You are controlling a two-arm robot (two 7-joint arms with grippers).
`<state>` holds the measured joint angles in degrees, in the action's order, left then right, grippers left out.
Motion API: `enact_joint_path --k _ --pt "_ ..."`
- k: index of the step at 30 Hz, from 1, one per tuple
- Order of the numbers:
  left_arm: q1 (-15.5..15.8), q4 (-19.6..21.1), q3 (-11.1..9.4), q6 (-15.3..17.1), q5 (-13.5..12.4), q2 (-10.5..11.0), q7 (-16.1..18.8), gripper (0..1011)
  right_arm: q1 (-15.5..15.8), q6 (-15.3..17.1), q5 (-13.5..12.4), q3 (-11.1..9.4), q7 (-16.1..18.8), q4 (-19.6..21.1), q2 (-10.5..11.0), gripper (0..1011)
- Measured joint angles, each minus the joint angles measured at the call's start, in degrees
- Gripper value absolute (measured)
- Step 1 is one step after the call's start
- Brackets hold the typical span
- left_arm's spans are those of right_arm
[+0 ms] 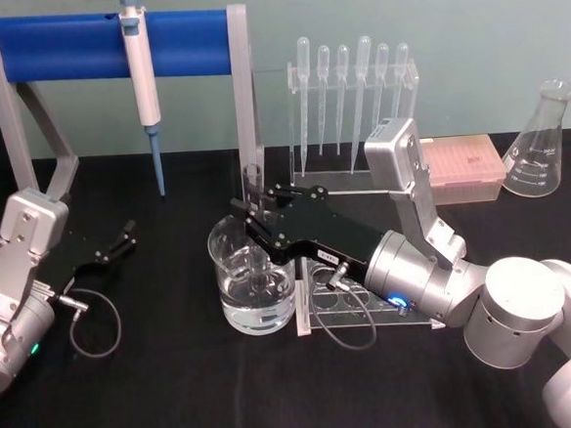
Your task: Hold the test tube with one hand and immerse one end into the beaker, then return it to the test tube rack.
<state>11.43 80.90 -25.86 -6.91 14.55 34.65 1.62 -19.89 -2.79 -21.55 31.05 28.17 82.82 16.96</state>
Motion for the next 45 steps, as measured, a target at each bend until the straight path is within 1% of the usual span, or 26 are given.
enact_joint_path --k 45 --pt "0.0 0.0 0.0 0.0 0.0 0.0 0.0 1000 0.0 0.0 0.0 0.0 0.0 0.0 0.0 238"
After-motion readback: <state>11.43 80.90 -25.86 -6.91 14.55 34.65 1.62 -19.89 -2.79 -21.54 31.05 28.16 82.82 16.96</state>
